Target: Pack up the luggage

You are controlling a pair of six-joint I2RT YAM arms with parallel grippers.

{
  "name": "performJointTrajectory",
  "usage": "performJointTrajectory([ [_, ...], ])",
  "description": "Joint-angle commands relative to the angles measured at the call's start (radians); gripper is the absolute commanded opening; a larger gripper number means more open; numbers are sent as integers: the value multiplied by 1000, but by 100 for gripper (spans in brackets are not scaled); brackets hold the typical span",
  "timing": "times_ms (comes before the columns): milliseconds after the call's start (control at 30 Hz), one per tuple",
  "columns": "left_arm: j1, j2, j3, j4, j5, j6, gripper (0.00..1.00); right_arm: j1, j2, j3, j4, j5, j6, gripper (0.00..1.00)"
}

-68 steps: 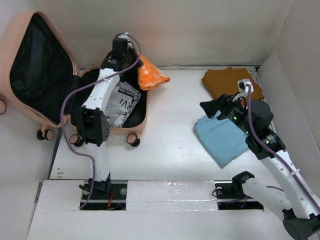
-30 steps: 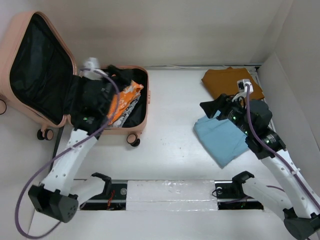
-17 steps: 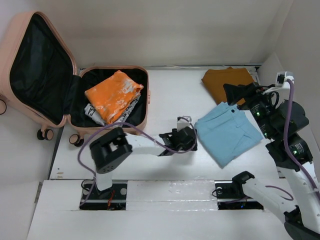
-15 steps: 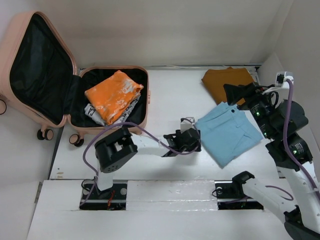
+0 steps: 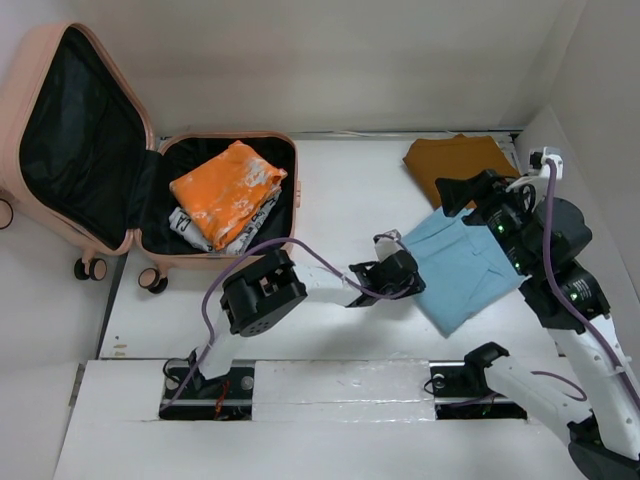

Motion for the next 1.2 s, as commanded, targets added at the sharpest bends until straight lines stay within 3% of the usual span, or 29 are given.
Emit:
performJointTrajectory([
  [0, 6, 32, -47, 46, 81, -70, 34, 6, -26, -4, 35, -23, -6, 76],
  [33, 15, 41, -57, 60, 98, -61, 0, 6, -26, -4, 44, -35, -6, 76],
  [67, 24, 41, -67, 69, 115, -52, 0, 6, -26, -4, 45, -44, -6, 76],
  [233, 96, -84, -235, 138, 91, -23, 0, 6, -26, -13, 45, -63, -6, 76],
  [400, 222, -290, -463, 99, -56, 37, 0, 6, -17, -56, 77, -93, -6, 76],
  [467, 244, -354, -479, 76, -93, 81, 0, 6, 1, -56, 87, -102, -6, 76],
  [667, 234, -363, -476, -53, -84, 140, 34, 16, 20, -74, 106, -112, 3, 76],
  [867, 245, -385, -591, 8, 5, 109, 46, 16, 20, -74, 106, -112, 3, 76],
  [1000, 245, -293, -567, 74, 126, 109, 44, 16, 20, -84, 115, -121, 3, 76],
  [1167, 245, -151, -528, 186, 230, 100, 31, 16, 10, -74, 103, -110, 3, 76],
])
